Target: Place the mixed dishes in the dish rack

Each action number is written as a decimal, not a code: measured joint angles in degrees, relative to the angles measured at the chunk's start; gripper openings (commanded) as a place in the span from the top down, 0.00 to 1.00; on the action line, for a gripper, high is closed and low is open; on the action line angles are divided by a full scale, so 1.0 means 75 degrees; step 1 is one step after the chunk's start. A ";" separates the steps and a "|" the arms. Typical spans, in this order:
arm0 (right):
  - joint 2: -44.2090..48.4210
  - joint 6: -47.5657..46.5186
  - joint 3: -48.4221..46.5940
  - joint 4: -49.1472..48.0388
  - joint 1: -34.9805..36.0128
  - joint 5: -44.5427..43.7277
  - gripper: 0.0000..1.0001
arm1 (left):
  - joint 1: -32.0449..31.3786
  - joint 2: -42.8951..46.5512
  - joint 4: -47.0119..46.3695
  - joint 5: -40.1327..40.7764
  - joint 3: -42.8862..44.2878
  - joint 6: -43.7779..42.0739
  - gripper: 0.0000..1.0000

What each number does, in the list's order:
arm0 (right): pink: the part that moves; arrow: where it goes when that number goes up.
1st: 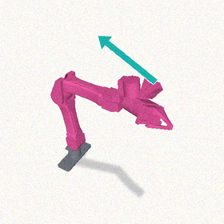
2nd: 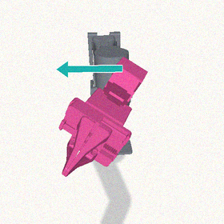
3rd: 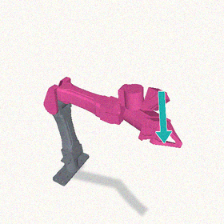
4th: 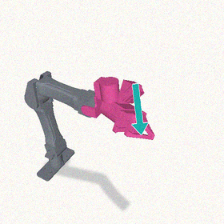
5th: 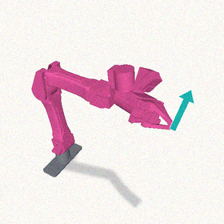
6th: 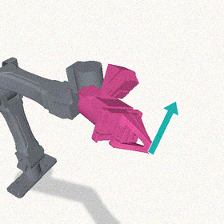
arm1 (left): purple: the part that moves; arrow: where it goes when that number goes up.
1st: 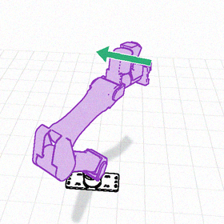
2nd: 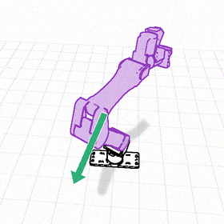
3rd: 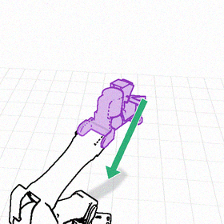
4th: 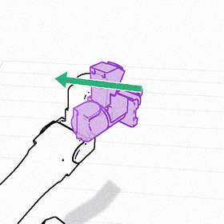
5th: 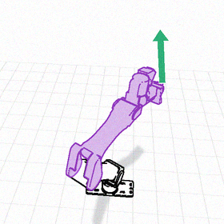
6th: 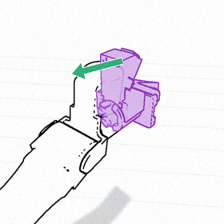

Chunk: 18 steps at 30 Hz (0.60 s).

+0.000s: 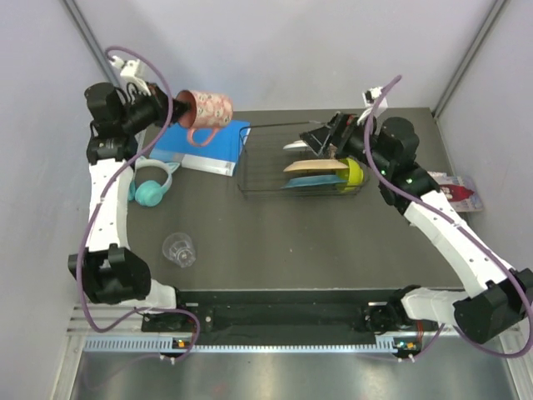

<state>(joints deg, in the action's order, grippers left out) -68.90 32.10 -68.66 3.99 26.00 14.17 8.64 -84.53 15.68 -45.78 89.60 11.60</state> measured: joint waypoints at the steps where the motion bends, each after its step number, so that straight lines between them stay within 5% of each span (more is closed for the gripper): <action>1: -0.0125 0.0376 0.0000 -0.0589 -0.0038 0.0376 0.00 | -0.0003 0.0093 -0.0778 -0.0108 -0.0119 0.0731 1.00; 7: -0.1778 0.2827 -0.0289 -0.4205 -0.0017 0.2247 0.00 | -0.0341 -0.0734 -0.4520 -0.0335 0.0020 0.4995 1.00; 18: -0.3637 0.4071 -0.1169 -0.6857 0.0731 0.4185 0.02 | -0.1874 -0.1781 -0.5336 -0.0035 0.0149 0.7644 1.00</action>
<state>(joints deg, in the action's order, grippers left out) -96.18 62.63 -77.43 -47.44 31.48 45.56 -5.41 -97.89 -24.34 -46.04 90.72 68.93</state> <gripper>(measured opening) 0.996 0.151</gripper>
